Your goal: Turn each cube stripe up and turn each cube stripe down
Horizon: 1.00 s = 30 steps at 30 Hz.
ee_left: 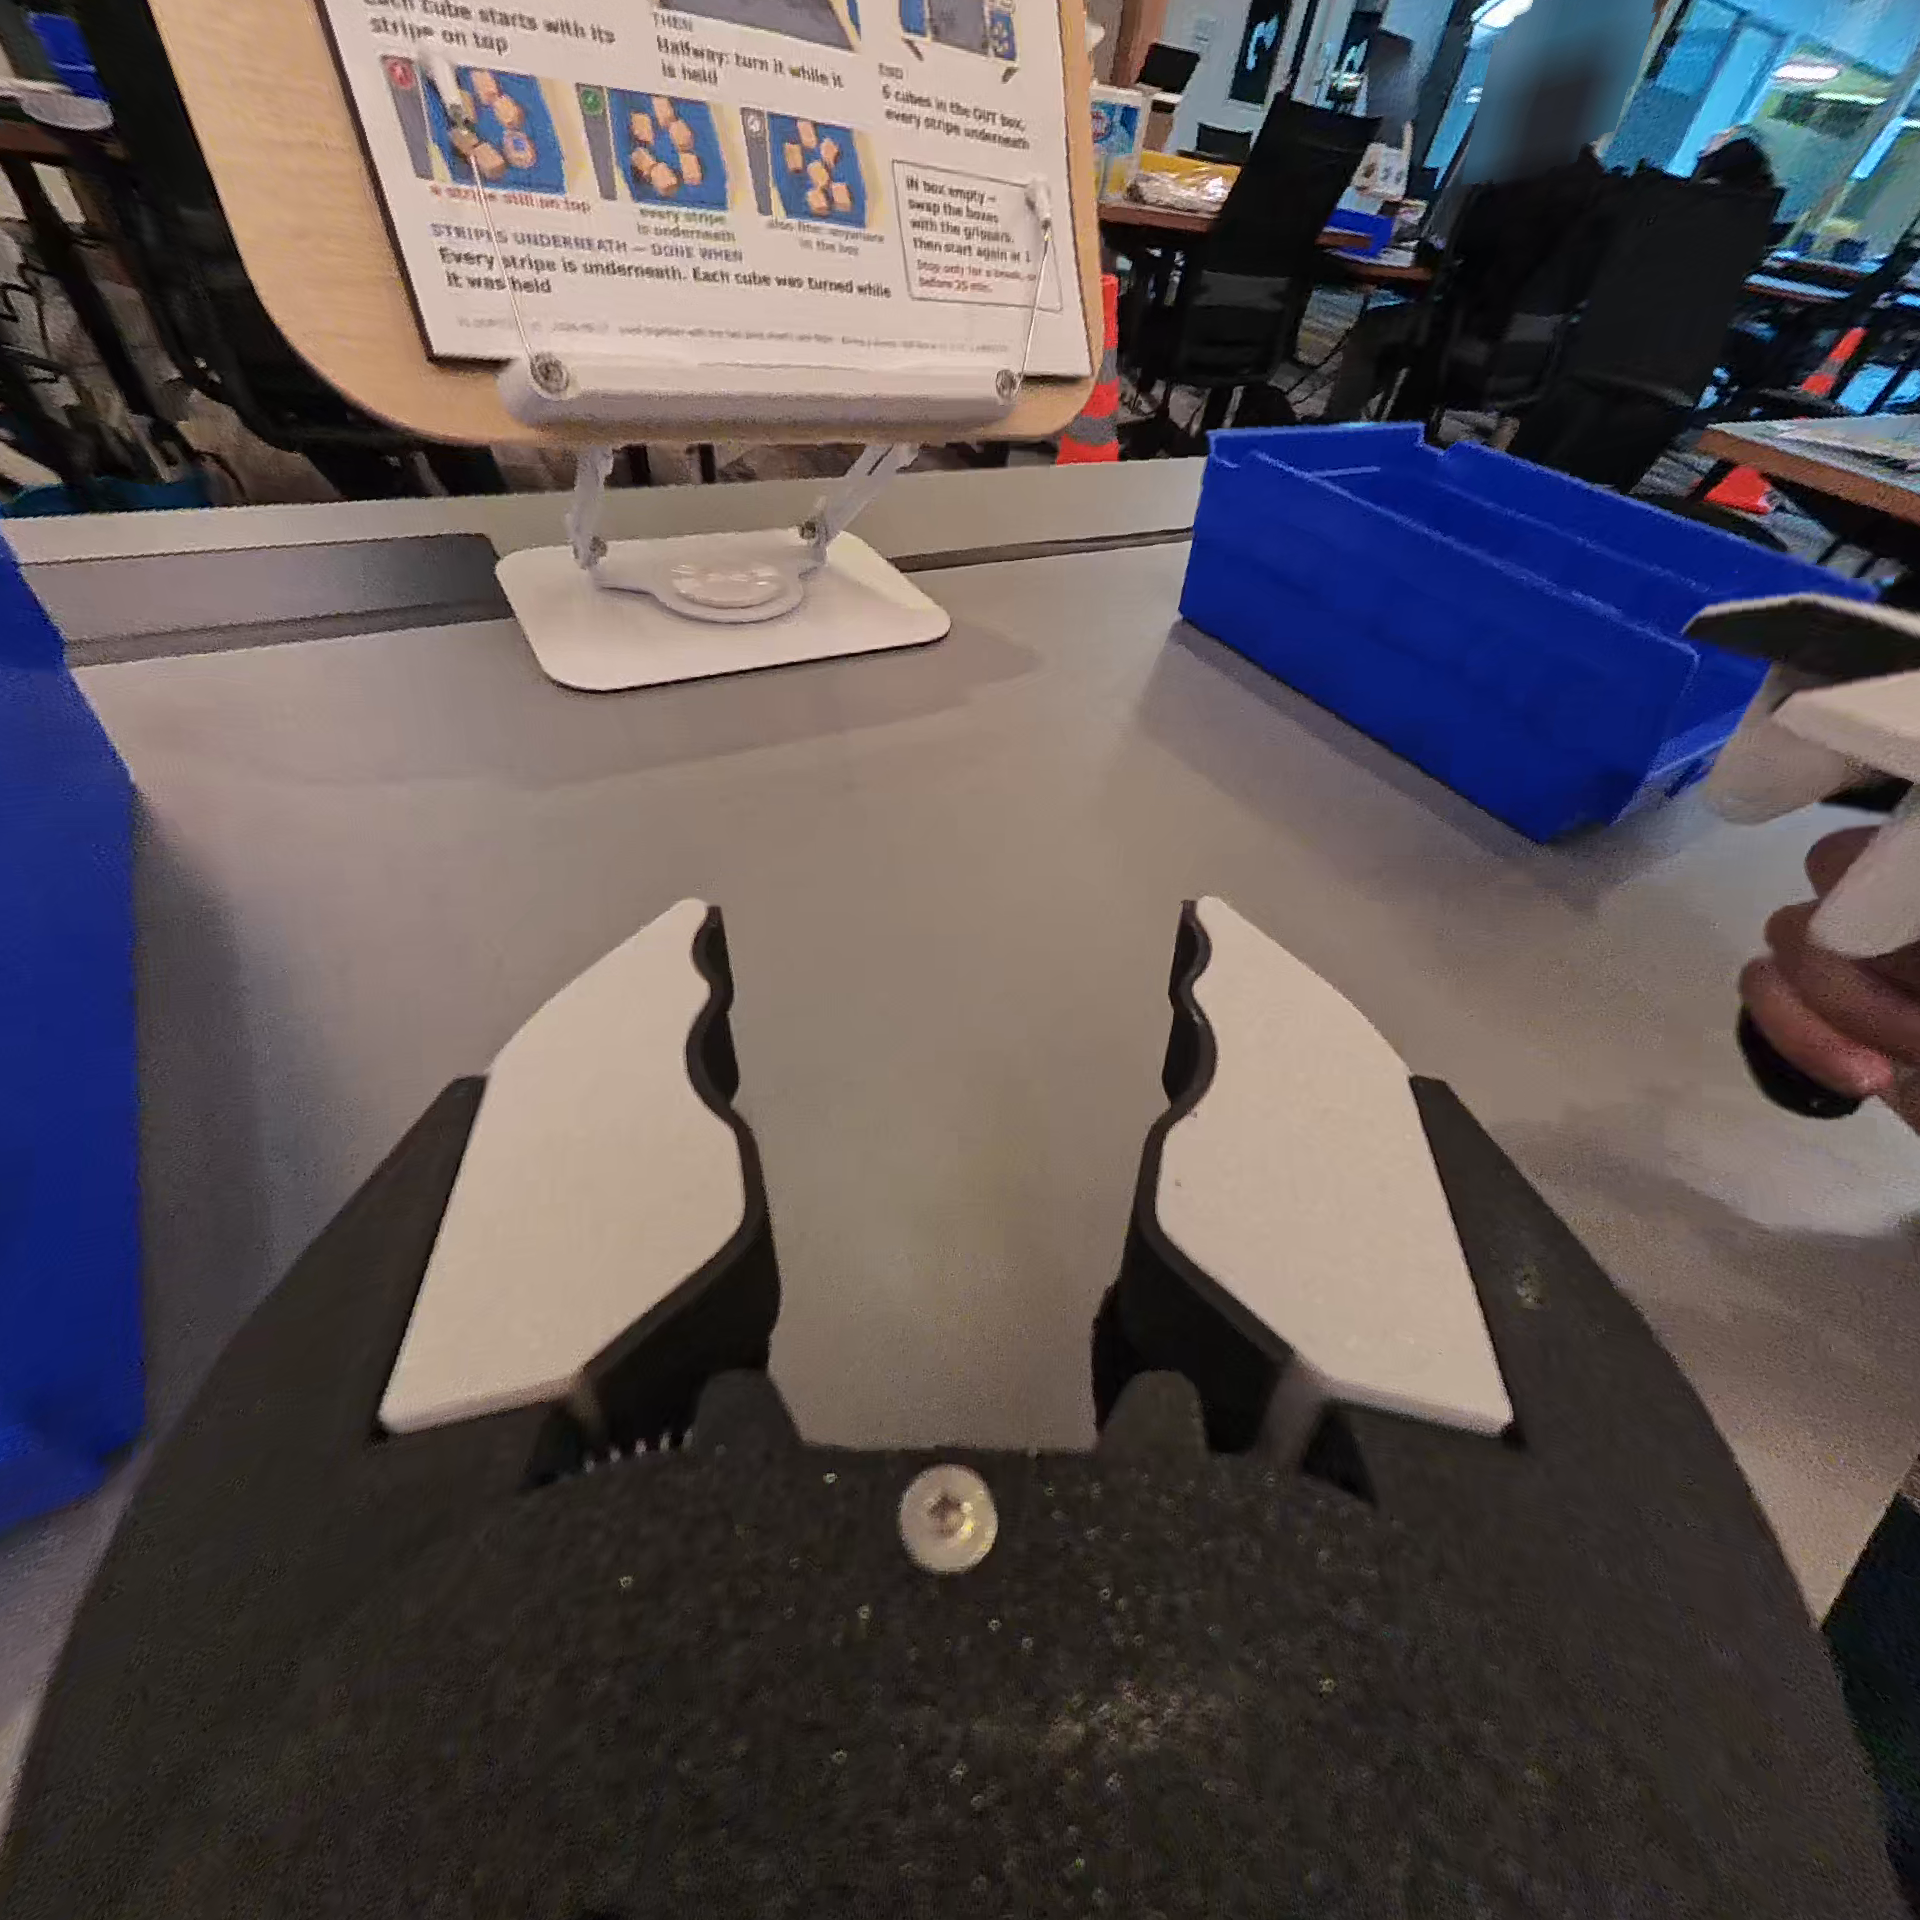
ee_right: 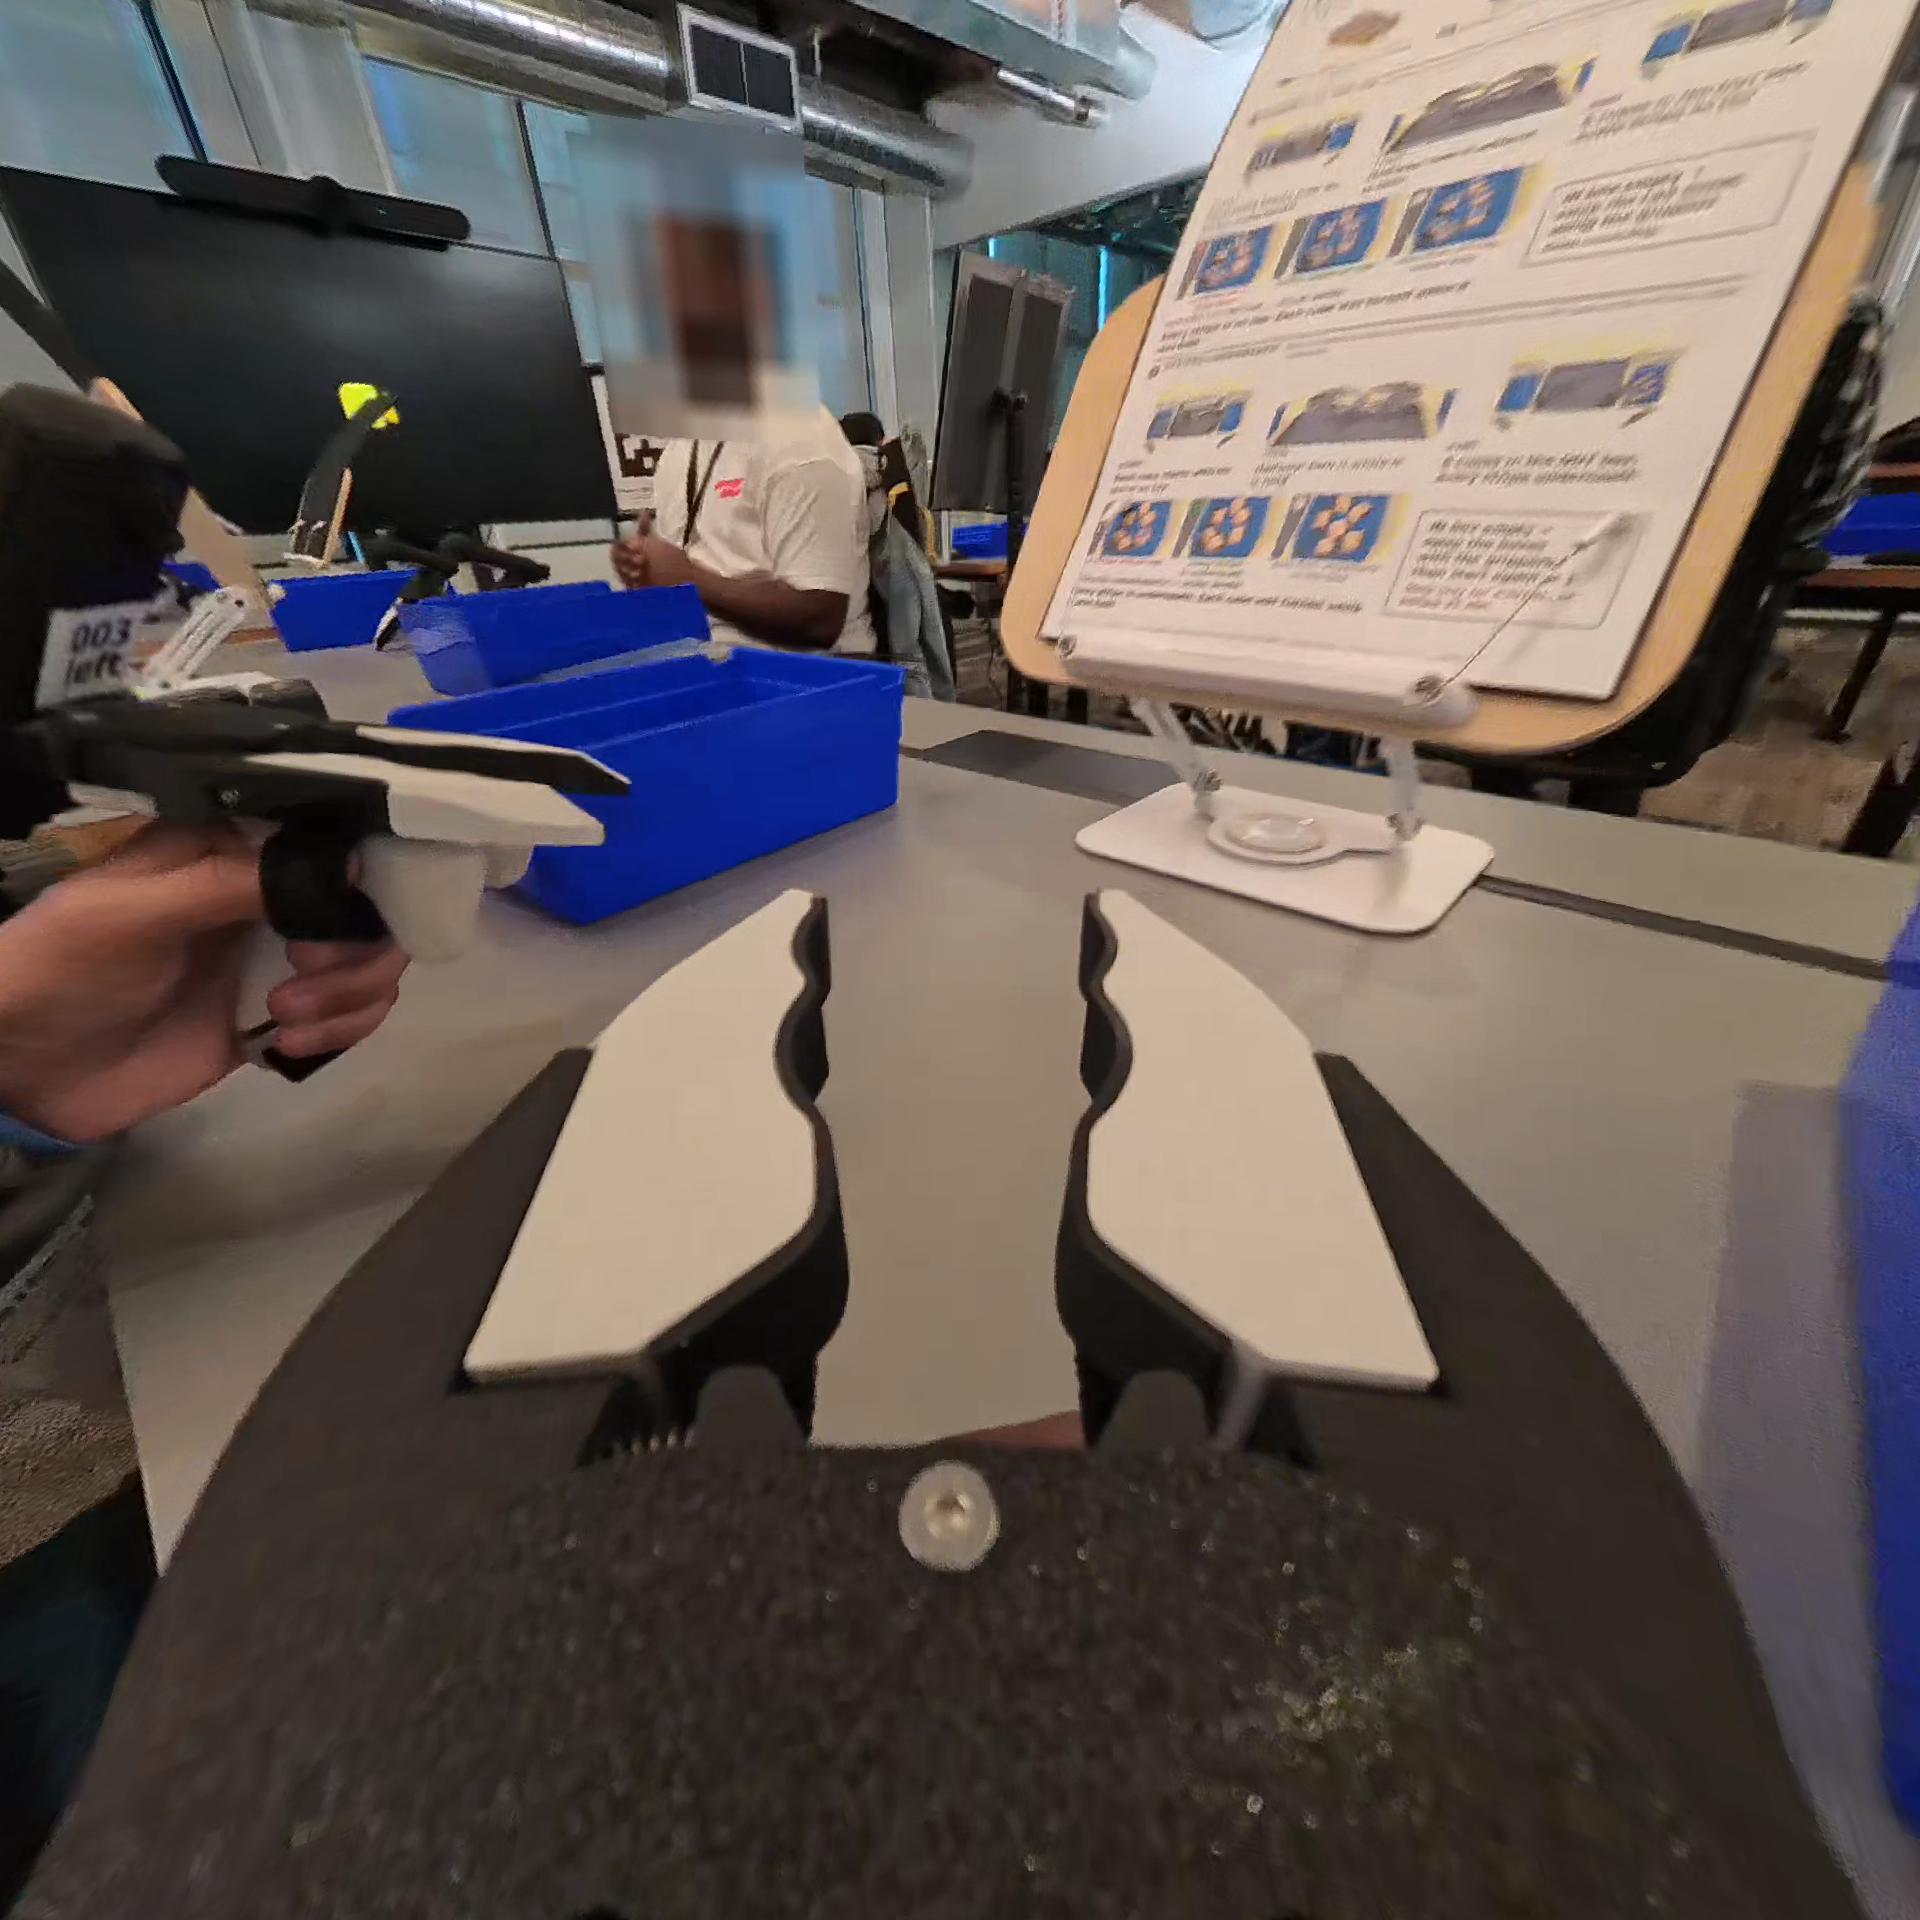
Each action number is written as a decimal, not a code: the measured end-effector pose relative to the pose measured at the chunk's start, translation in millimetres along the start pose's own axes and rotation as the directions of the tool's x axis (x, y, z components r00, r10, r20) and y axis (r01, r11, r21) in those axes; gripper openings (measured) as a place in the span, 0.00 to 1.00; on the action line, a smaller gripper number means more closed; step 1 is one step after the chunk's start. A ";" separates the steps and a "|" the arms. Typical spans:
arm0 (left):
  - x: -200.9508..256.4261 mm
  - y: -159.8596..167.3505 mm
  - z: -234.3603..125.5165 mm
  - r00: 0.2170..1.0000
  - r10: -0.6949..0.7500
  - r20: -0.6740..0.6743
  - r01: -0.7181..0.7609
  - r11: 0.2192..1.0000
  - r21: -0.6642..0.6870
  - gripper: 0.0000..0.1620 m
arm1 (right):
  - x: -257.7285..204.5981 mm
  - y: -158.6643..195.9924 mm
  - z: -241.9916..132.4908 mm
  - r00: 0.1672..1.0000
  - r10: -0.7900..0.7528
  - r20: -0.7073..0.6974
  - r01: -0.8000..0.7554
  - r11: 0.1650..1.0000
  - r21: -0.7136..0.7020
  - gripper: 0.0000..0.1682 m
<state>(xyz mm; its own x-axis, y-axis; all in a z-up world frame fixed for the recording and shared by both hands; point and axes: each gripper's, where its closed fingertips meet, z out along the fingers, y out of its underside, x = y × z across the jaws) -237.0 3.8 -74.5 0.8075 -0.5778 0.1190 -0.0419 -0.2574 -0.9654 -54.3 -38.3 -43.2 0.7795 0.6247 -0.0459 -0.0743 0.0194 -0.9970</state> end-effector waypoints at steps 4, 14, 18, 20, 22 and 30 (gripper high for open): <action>8.0 18.5 2.8 1.000 -0.024 0.009 0.025 0.999 -0.042 0.46 | -2.4 8.7 0.9 1.000 -0.001 0.017 0.000 0.999 0.037 0.25; 19.2 34.5 6.1 0.998 0.039 0.054 -0.033 0.994 -0.108 0.51 | 17.5 8.8 -5.2 0.999 -0.031 -0.045 0.034 0.998 0.052 0.23; 62.4 28.5 20.1 0.999 0.027 -0.032 -0.031 0.994 -0.109 0.50 | 67.8 -54.0 -45.6 0.978 -0.089 -0.187 0.123 0.977 0.176 0.23; 96.4 25.1 37.5 0.996 0.034 -0.086 -0.045 0.991 -0.122 0.50 | 111.5 -74.5 -77.3 0.952 -0.075 -0.297 0.136 0.972 0.189 0.24; 137.3 21.5 60.4 0.988 0.036 -0.150 -0.057 0.989 -0.134 0.50 | 158.9 -78.9 -113.8 0.913 -0.012 -0.409 0.105 0.973 0.205 0.27; 275.7 24.3 176.2 0.965 -0.011 -0.263 -0.039 0.982 -0.187 0.50 | 274.6 -14.6 -208.0 0.724 0.098 -0.683 -0.072 0.995 0.067 0.32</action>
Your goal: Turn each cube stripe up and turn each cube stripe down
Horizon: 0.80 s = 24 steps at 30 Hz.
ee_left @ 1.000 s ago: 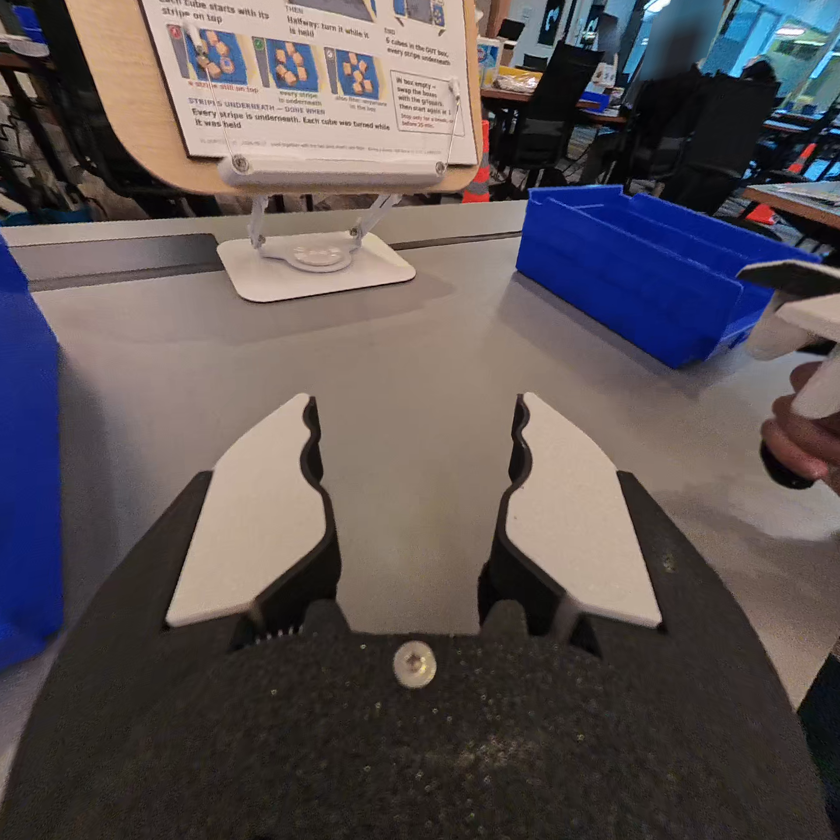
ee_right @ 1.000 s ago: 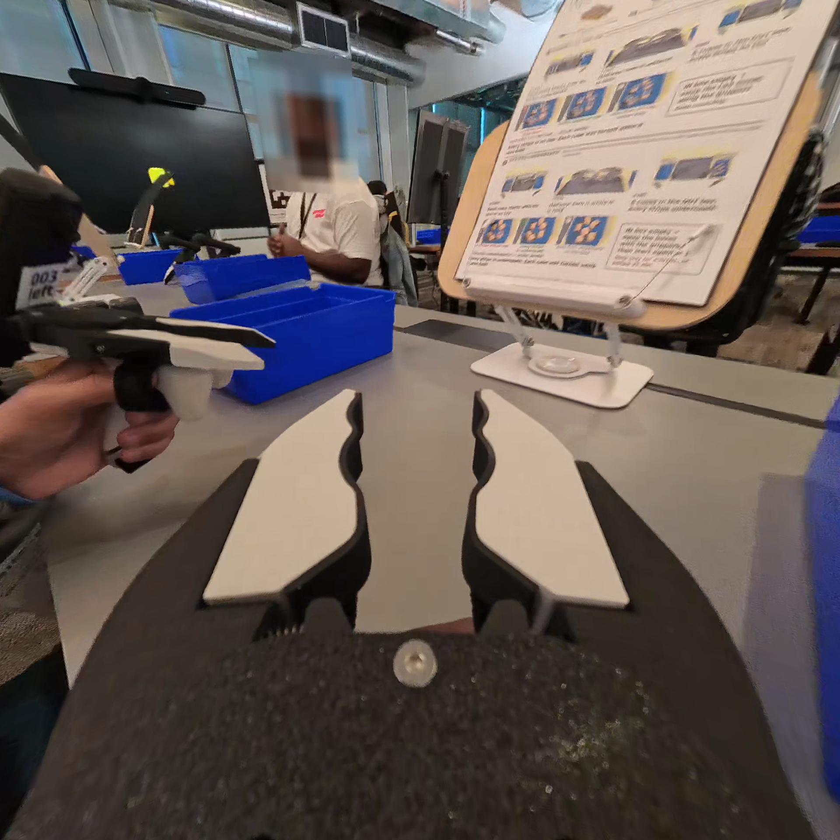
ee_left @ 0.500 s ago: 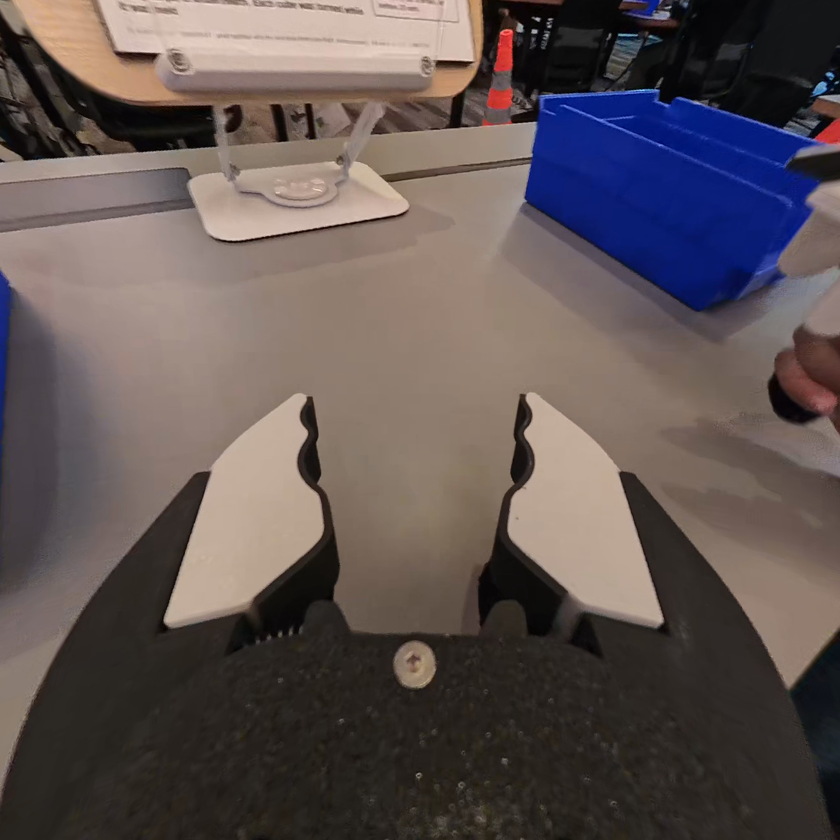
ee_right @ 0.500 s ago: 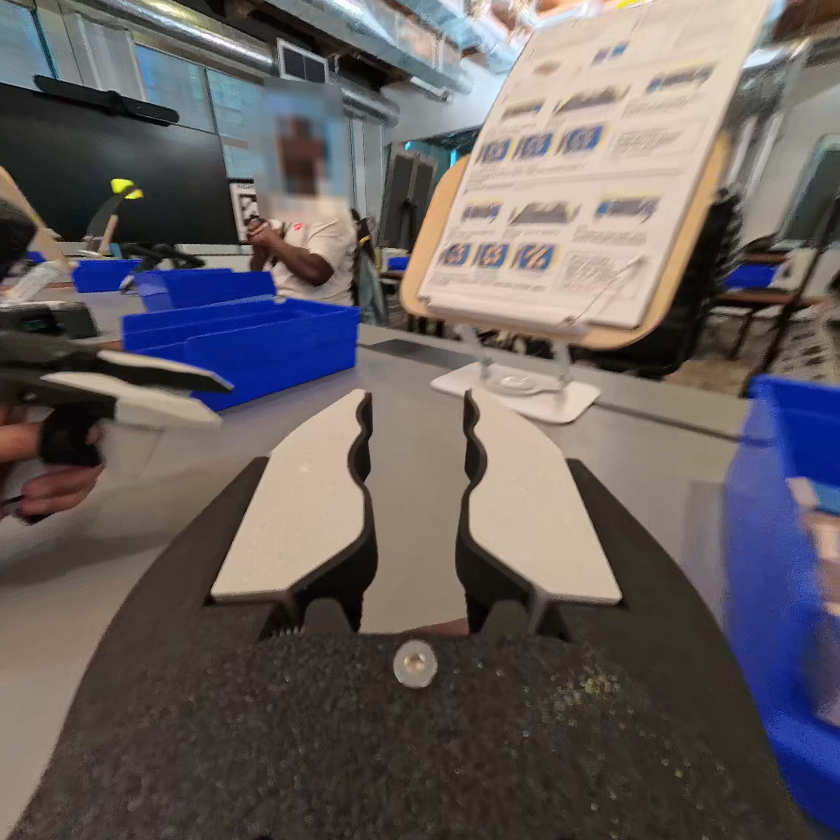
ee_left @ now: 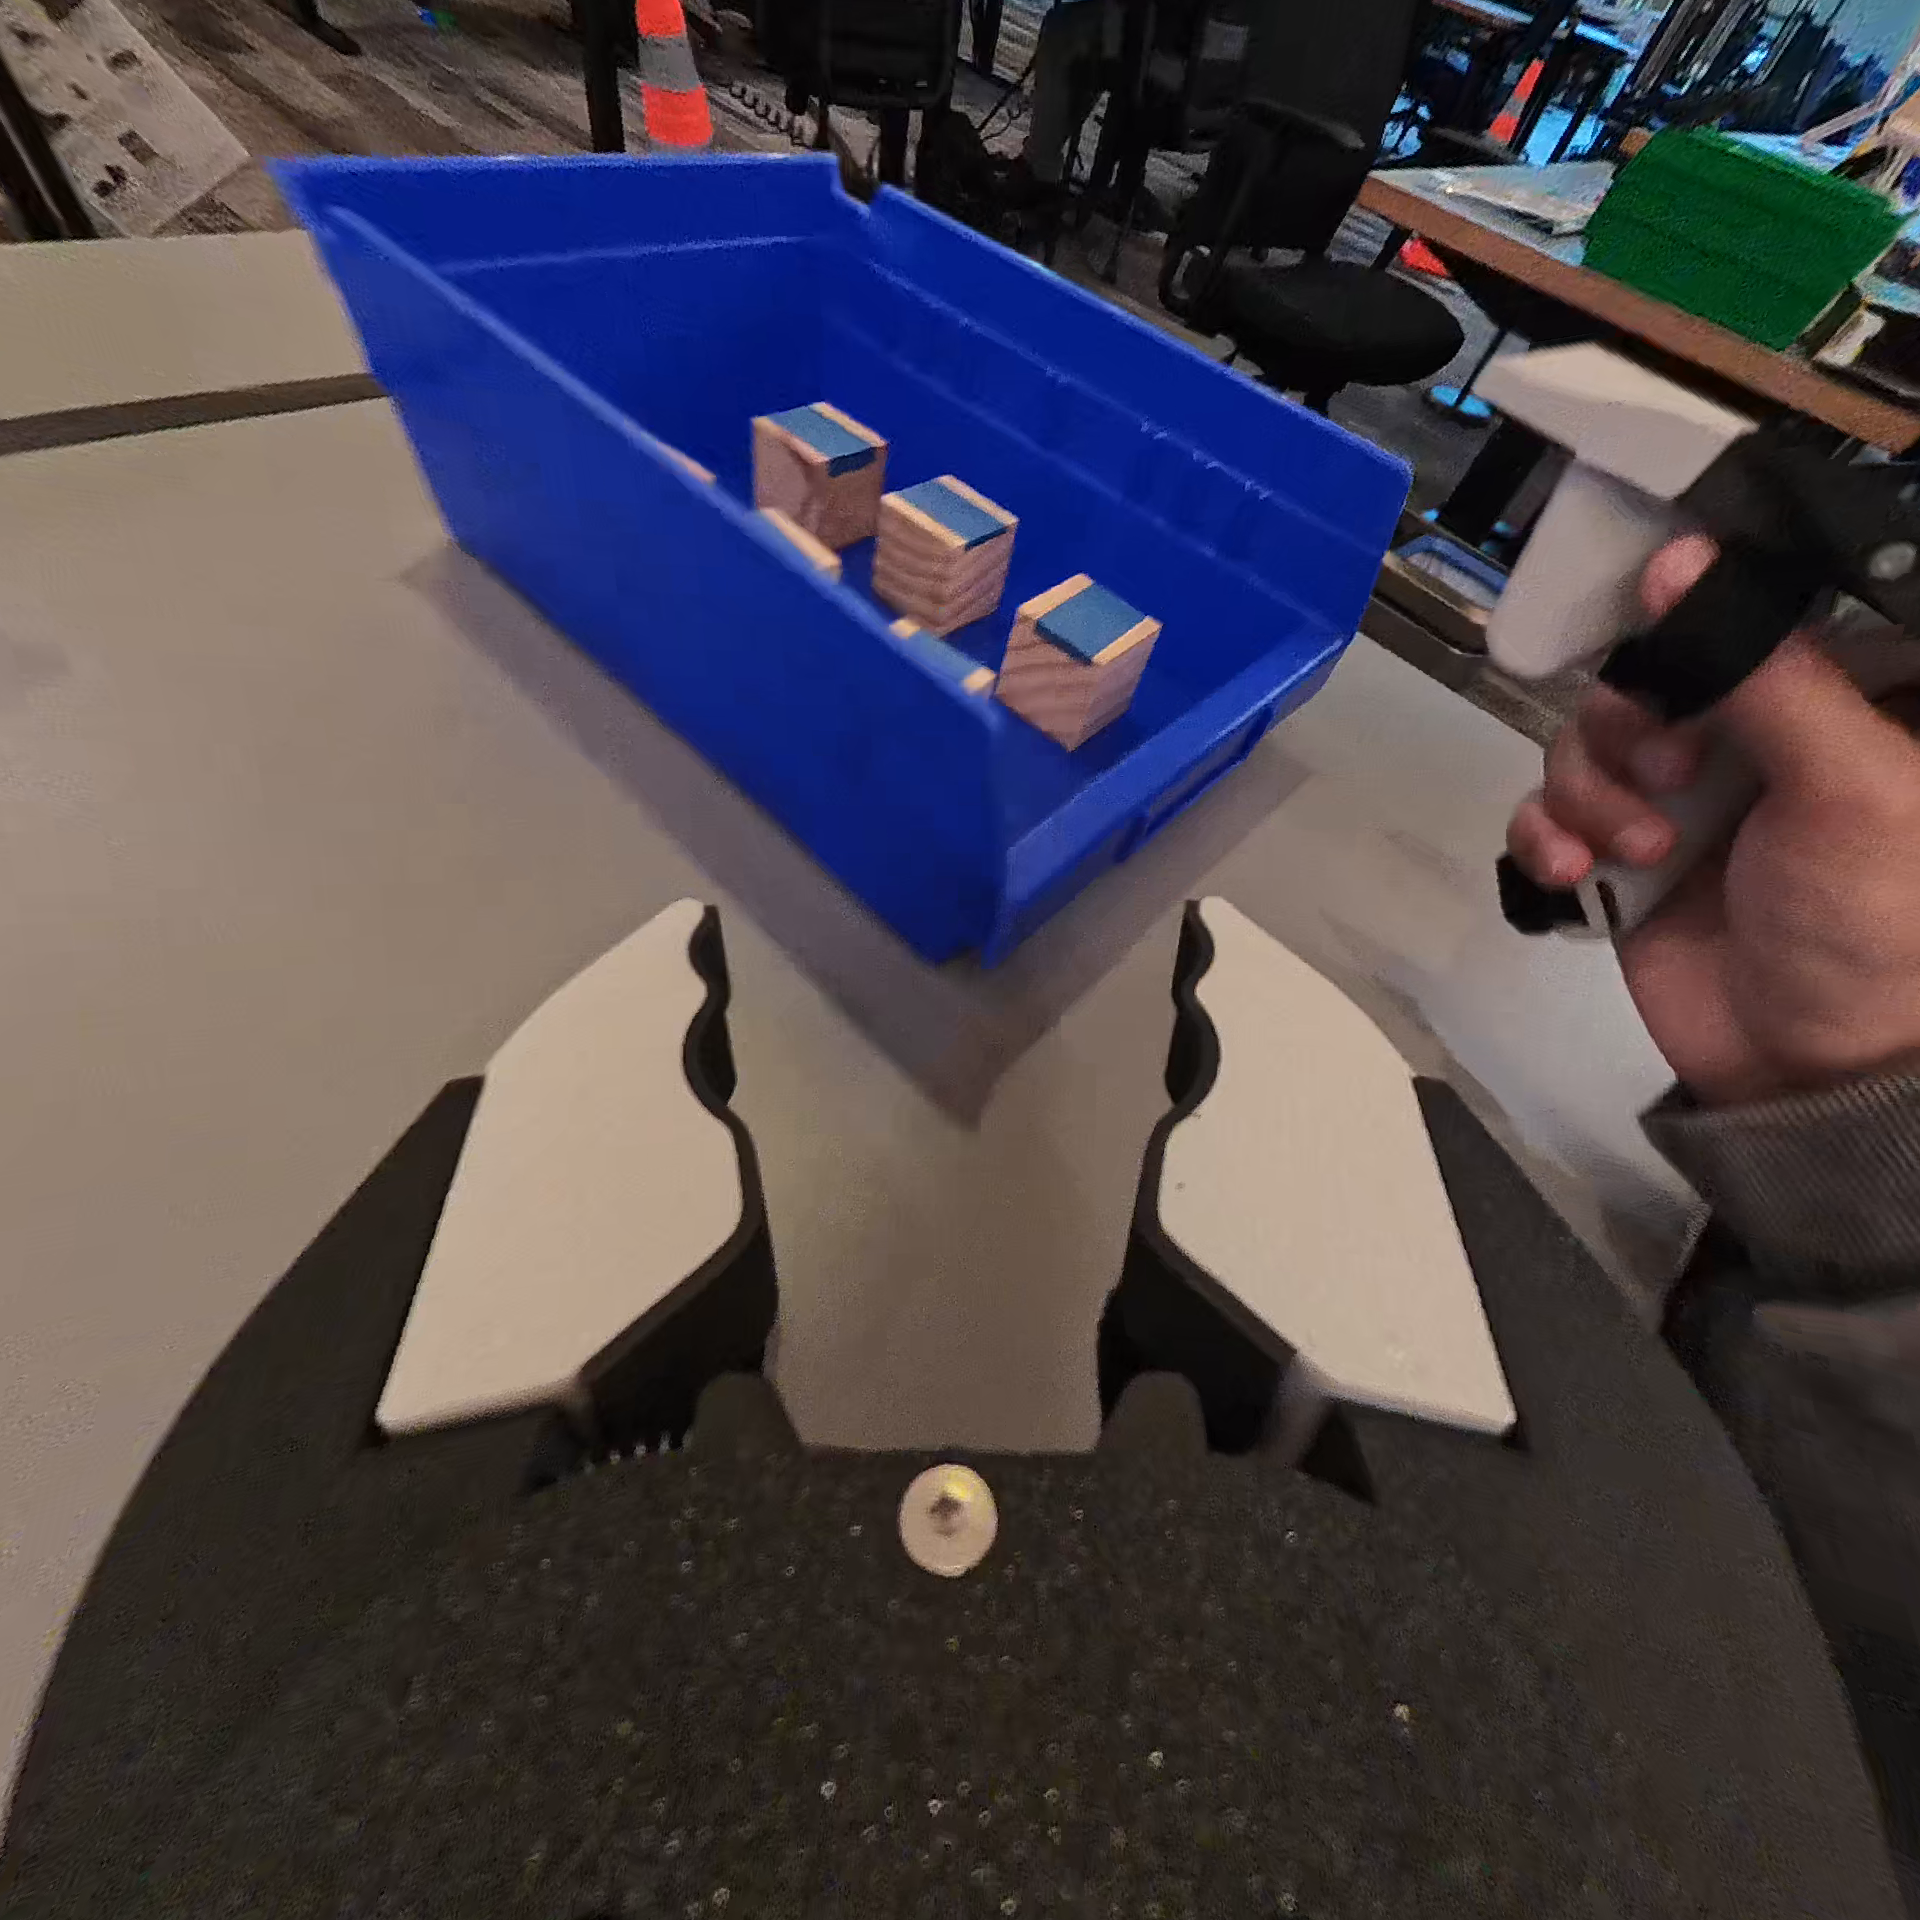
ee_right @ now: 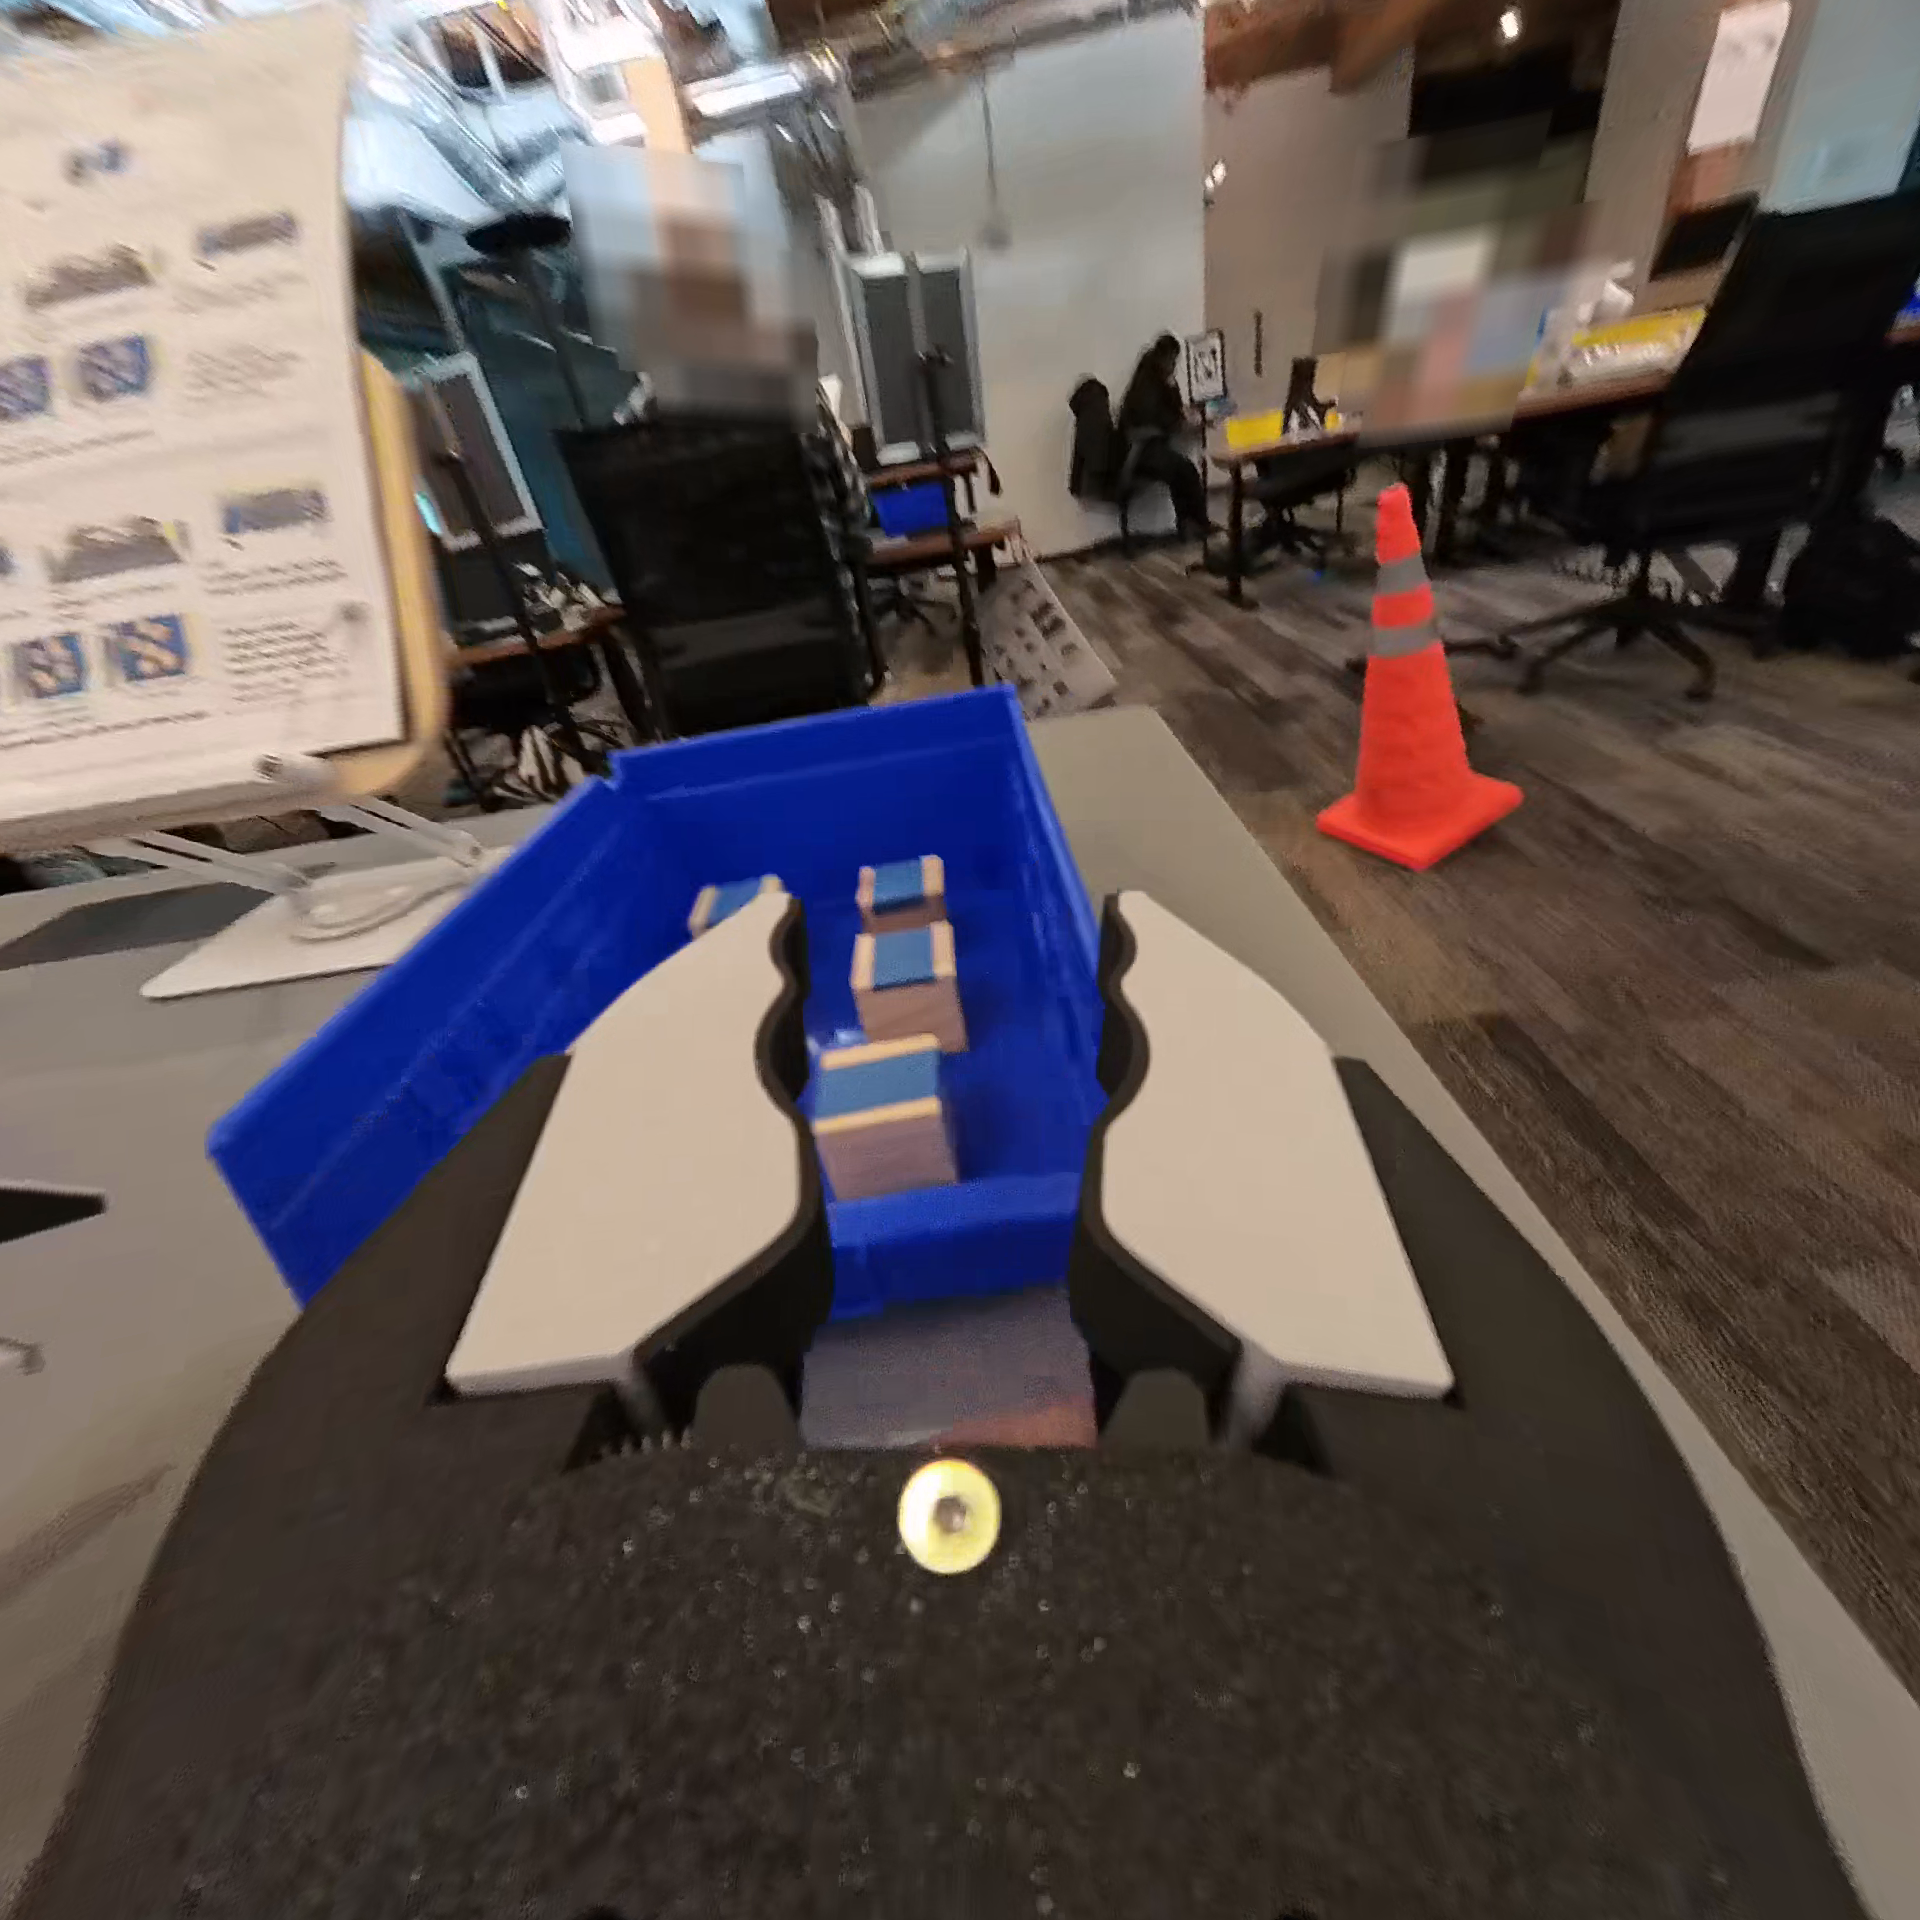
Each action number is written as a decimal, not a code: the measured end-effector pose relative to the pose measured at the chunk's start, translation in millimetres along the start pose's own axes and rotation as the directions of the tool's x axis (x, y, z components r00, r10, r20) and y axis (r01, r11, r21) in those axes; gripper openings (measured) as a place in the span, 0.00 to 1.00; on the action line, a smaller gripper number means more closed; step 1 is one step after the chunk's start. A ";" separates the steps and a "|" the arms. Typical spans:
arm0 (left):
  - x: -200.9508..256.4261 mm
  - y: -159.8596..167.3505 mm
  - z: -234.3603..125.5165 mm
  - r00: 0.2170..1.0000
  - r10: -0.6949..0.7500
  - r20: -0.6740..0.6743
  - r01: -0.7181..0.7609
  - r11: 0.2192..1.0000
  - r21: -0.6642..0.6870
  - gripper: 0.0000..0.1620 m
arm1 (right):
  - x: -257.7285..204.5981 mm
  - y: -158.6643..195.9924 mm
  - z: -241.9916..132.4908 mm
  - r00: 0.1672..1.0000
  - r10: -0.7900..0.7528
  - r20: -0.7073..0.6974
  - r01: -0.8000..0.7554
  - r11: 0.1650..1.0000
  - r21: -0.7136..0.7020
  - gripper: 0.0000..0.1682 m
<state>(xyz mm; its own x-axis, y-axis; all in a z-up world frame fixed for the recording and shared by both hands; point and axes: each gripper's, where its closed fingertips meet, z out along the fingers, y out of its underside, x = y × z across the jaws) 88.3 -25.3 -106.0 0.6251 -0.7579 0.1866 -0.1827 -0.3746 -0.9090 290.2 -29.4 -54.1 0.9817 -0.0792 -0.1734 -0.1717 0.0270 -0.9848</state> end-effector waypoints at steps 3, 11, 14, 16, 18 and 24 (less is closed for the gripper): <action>11.0 4.1 45.9 0.999 0.018 0.046 -0.016 0.999 -0.042 0.50 | 18.7 20.1 2.1 0.999 0.027 -0.035 -0.031 0.994 -0.108 0.32; -19.1 -7.7 78.6 0.976 -0.101 0.195 0.104 0.995 -0.004 0.26 | 14.5 57.8 14.3 0.999 -0.018 -0.030 0.008 0.955 -0.298 0.33; -35.7 -8.7 73.8 0.965 -0.137 0.224 0.140 0.990 0.001 0.19 | 12.6 61.9 19.1 0.997 -0.056 -0.055 0.036 0.950 -0.309 0.33; -46.8 -9.7 66.0 0.952 -0.153 0.265 0.155 0.988 0.011 0.12 | 8.9 66.3 22.0 0.996 -0.066 -0.065 0.042 0.944 -0.327 0.33; -54.2 -9.1 59.4 0.944 -0.168 0.286 0.171 0.985 0.014 0.09 | 0.8 69.8 25.1 0.997 -0.058 -0.057 0.036 0.942 -0.333 0.33; -63.7 -6.4 45.6 0.935 -0.153 0.321 0.163 0.987 -0.005 0.06 | -28.4 77.7 28.4 0.998 -0.031 -0.046 0.014 0.938 -0.346 0.25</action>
<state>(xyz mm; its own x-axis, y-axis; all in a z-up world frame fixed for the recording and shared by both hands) 84.2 49.7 -129.1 0.8558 -0.4798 0.1937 -0.0823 -0.4958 -0.8645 251.3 3.3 -125.3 0.9817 -0.1260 -0.1427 -0.1764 -0.3209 -0.9305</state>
